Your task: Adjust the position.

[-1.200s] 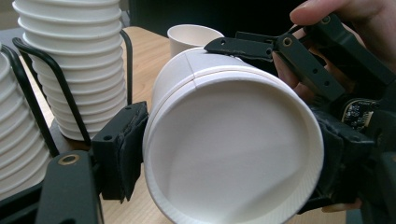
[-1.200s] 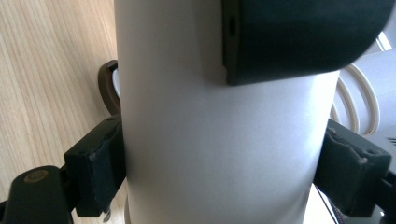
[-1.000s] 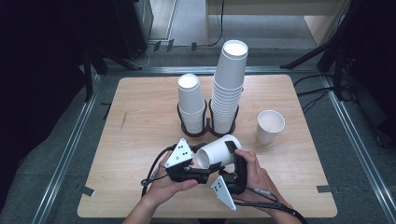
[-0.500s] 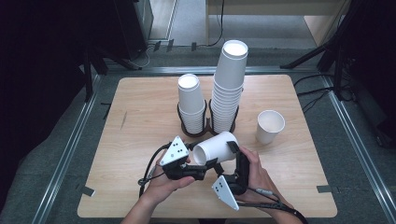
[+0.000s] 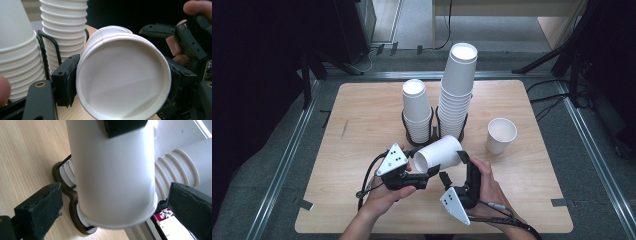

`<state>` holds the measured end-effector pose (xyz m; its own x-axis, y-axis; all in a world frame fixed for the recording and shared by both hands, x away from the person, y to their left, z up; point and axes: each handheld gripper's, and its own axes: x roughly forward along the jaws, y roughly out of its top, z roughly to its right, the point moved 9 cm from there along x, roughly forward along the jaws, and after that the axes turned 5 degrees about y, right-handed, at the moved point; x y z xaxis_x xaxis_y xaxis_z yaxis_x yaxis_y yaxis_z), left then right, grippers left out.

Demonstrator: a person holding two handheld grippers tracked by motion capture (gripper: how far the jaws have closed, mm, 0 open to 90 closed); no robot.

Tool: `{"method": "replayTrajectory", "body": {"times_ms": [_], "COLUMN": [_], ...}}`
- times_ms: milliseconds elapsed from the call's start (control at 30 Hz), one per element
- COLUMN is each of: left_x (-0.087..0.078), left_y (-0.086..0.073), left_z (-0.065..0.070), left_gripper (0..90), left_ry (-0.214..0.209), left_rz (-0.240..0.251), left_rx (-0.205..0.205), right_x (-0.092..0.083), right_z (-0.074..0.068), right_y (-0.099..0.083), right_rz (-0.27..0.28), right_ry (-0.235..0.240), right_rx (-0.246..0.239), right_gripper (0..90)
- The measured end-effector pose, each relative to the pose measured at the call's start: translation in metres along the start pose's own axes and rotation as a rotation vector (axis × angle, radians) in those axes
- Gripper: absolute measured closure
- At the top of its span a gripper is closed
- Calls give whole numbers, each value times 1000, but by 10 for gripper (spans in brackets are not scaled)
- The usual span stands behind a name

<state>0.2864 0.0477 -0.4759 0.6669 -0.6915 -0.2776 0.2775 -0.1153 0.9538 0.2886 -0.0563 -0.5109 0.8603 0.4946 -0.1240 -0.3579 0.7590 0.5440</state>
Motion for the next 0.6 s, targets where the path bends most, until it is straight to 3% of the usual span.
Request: {"method": "replayTrajectory", "body": {"times_ms": [233, 433, 600], "left_x": [-5, -4, -3], "left_y": [5, 4, 3], "left_z": [-4, -6, -11], "left_gripper": [243, 243, 243], "left_ry": [16, 25, 43], "left_rz": [35, 32, 34], "left_rx": [-2, 10, -6], "right_x": [1, 0, -1], "right_z": [4, 7, 9], "right_y": [-4, -2, -4], "right_rz": [-26, -14, -21], "right_ry": [-11, -5, -4], "right_rx": [80, 129, 172], "right_gripper": [8, 8, 9]}}
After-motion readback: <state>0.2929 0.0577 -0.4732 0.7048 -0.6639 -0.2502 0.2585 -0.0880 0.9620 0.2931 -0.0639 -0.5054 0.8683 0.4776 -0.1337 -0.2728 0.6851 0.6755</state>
